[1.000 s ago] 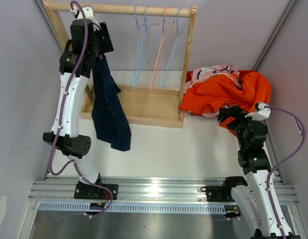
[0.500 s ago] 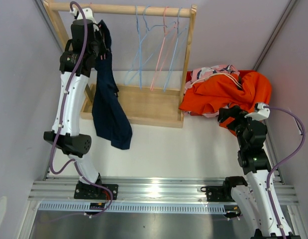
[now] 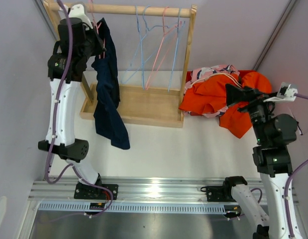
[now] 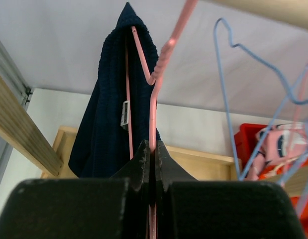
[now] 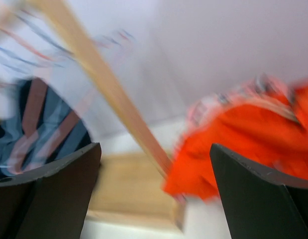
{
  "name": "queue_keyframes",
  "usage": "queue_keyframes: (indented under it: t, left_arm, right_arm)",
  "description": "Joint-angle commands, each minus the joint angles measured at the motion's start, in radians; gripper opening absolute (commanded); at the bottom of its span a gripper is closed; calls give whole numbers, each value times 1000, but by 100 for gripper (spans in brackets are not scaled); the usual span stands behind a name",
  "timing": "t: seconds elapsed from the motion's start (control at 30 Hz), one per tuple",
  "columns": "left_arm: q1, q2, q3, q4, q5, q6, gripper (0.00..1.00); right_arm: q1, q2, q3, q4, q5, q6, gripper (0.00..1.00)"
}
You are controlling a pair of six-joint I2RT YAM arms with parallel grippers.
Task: Remove the shorts from the hanger
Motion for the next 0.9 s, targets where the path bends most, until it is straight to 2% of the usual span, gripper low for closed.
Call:
queue_keyframes:
  t: [0.0, 0.07, 0.1, 0.2, 0.23, 0.27, 0.3, 0.33, 0.37, 0.4, 0.43, 0.67, 0.87]
  left_arm:
    - [1, -179, 26, 100, 73, -48, 0]
    - [1, -209, 2, 103, 102, -56, 0]
    - [1, -224, -19, 104, 108, -63, 0]
    - [1, -287, -99, 130, 120, -66, 0]
    - [1, -314, -137, 138, 125, -66, 0]
    - [1, -327, -152, 149, 130, -66, 0]
    - [0, -336, -192, 153, 133, -66, 0]
    - [1, -345, -218, 155, 134, -65, 0]
    - [1, -363, -226, 162, 134, -62, 0]
    - [1, -368, -234, 163, 136, -56, 0]
    - [1, -373, -245, 160, 137, -51, 0]
    - [1, -426, -324, 164, 130, -25, 0]
    - [1, -453, -363, 175, 148, -30, 0]
  right_arm:
    - [39, 44, 135, 108, -232, 24, 99]
    - [70, 66, 175, 182, -341, 73, 99]
    - [127, 95, 187, 222, -363, 86, 99]
    - [299, 177, 237, 251, -311, 25, 100]
    - [482, 208, 260, 227, -249, -29, 99]
    - [593, 245, 320, 199, -81, -171, 99]
    - [711, 286, 354, 185, 15, -254, 99]
    - [940, 387, 392, 128, 148, -335, 99]
    - [1031, 443, 432, 118, 342, -401, 99]
    - [1086, 498, 510, 104, 388, -474, 99]
    - [1134, 597, 547, 95, 408, -476, 99]
    - [1251, 881, 687, 170, 468, -430, 99]
    - [1297, 1060, 805, 216, 522, -418, 99]
